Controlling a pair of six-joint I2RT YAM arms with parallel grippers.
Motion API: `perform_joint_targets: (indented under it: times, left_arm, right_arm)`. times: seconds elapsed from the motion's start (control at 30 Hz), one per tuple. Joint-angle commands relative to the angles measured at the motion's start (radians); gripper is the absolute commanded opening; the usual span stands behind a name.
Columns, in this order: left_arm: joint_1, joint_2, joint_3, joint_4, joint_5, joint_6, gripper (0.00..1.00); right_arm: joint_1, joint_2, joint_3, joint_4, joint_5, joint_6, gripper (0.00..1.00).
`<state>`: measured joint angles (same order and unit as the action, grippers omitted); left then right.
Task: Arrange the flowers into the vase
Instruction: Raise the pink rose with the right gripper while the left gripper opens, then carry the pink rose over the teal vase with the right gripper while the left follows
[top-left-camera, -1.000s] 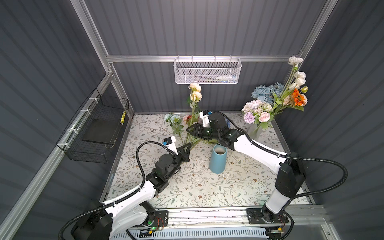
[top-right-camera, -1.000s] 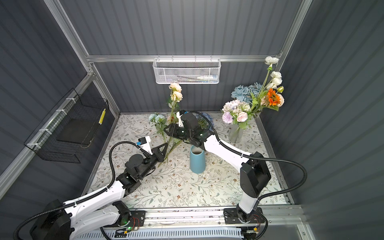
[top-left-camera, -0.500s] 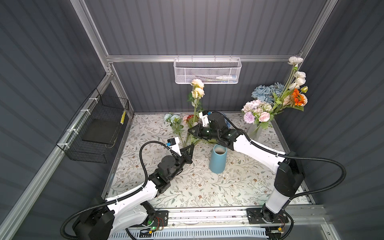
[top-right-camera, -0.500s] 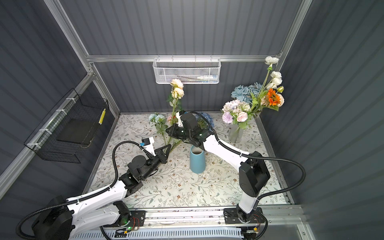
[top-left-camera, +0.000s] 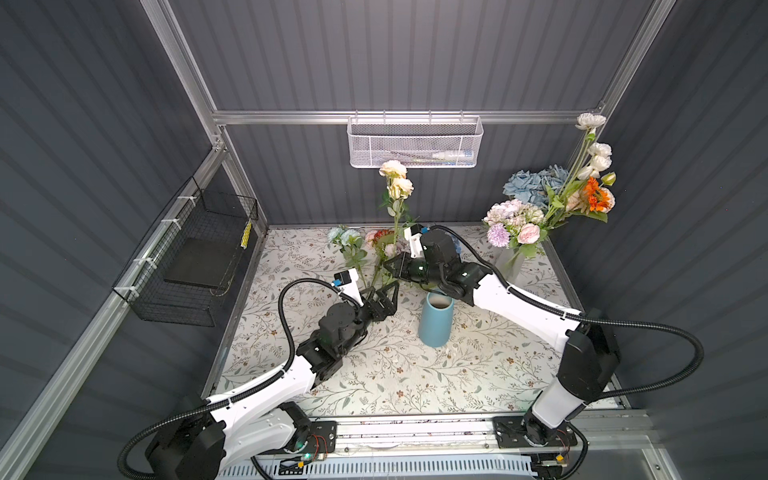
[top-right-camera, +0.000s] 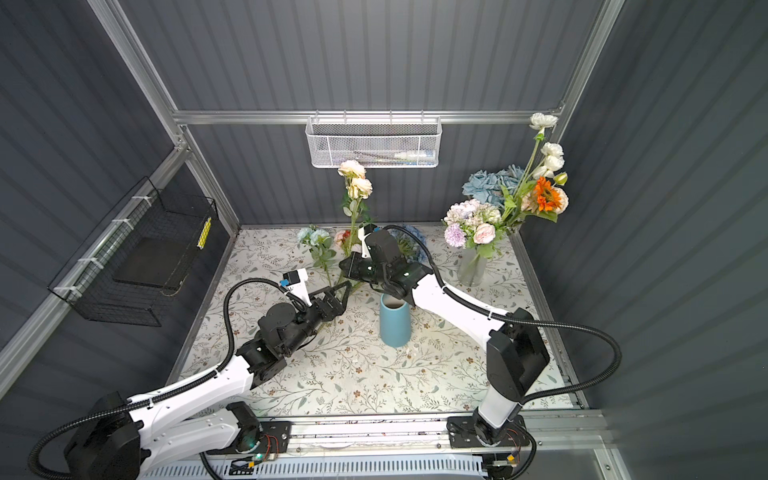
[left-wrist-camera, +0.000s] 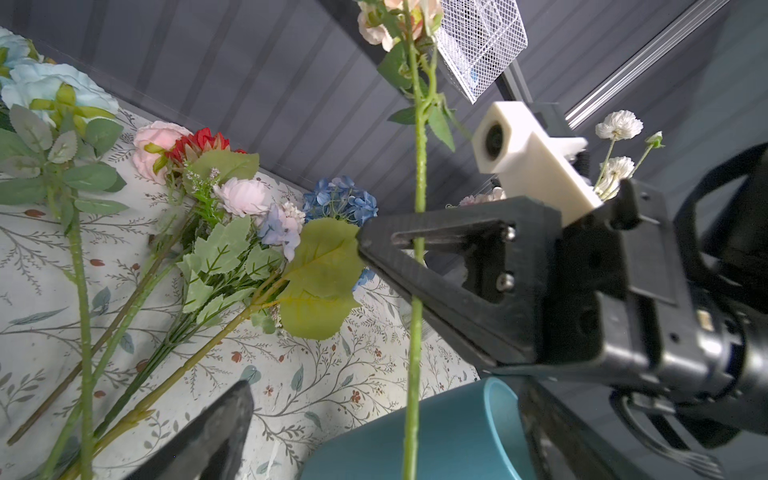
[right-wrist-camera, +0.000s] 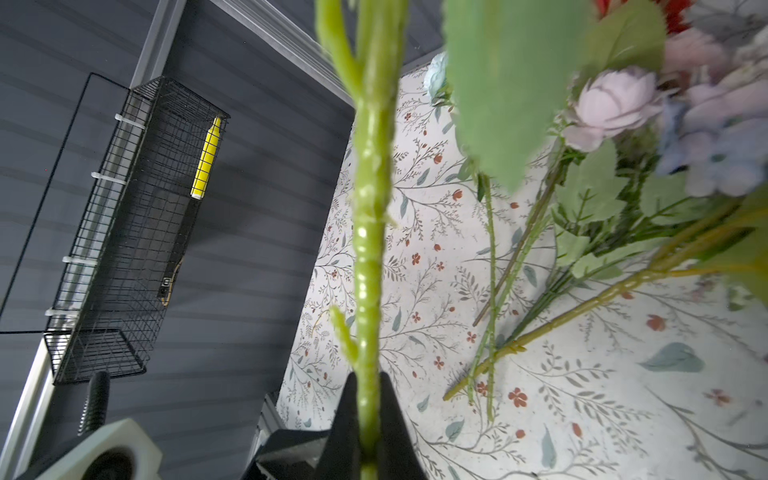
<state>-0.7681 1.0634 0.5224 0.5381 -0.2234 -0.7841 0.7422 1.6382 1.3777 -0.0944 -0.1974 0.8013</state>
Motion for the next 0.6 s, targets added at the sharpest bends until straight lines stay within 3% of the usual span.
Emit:
perform_joint_targets:
  times: [0.0, 0.2, 0.57]
  left_arm:
    - [0.050, -0.015, 0.032, -0.042, 0.035, -0.040, 0.99]
    - [0.184, 0.039, 0.033, -0.023, 0.147, -0.111, 1.00]
    - [0.199, 0.212, 0.097, -0.026, 0.182, -0.131, 0.99]
  right_arm:
    - [-0.003, -0.088, -0.014, -0.019, 0.105, -0.109, 0.00]
    - [-0.003, -0.228, -0.023, -0.071, 0.210, -0.219, 0.00]
    - [-0.003, -0.452, -0.032, -0.140, 0.410, -0.518, 0.00]
